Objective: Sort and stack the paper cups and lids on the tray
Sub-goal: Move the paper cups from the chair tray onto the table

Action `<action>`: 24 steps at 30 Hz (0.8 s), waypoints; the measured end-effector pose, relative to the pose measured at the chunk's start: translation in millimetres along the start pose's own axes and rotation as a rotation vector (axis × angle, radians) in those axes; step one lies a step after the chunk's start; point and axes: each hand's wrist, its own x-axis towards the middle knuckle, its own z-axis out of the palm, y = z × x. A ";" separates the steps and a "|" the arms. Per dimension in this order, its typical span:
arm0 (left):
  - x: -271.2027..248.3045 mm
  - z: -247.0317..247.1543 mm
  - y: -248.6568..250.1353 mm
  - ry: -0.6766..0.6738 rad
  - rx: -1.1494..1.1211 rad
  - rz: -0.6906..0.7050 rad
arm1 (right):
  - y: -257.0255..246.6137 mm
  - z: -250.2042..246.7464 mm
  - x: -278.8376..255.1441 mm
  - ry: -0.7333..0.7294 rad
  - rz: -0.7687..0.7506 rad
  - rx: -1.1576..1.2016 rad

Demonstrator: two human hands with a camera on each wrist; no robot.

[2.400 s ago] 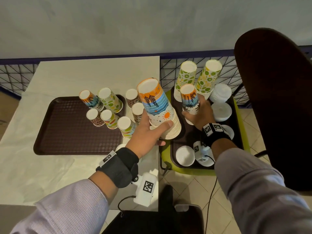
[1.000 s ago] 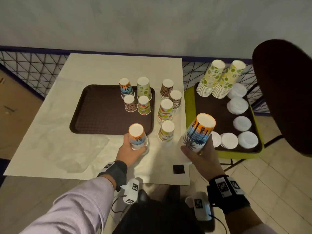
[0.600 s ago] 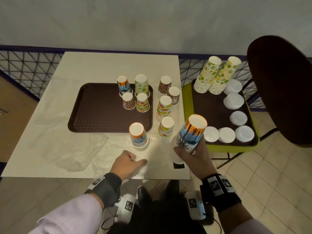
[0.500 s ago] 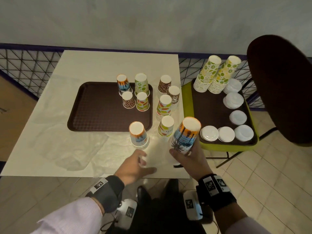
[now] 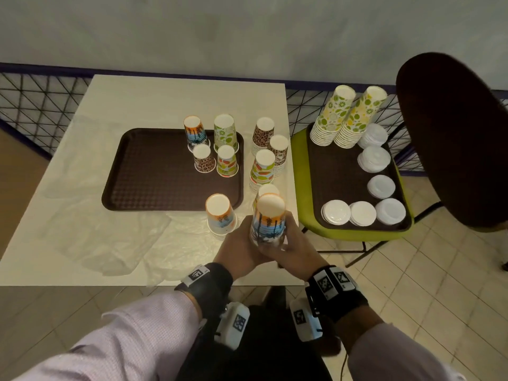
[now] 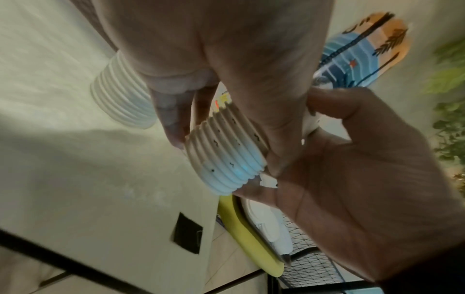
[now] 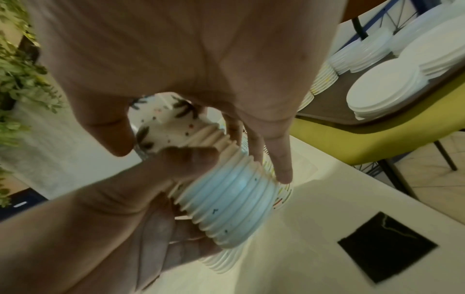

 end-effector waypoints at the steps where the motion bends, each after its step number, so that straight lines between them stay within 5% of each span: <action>1: 0.0 1.6 -1.3 0.003 -0.024 -0.009 | 2.3 -1.9 1.3 -0.027 0.014 -0.026; 18: 10.1 30.1 -33.5 0.129 -0.004 -0.038 | 26.4 3.0 16.6 -0.086 0.194 -0.226; 24: 7.0 28.8 -45.7 0.106 0.110 -0.219 | 33.6 -13.5 13.1 -0.069 0.225 -0.253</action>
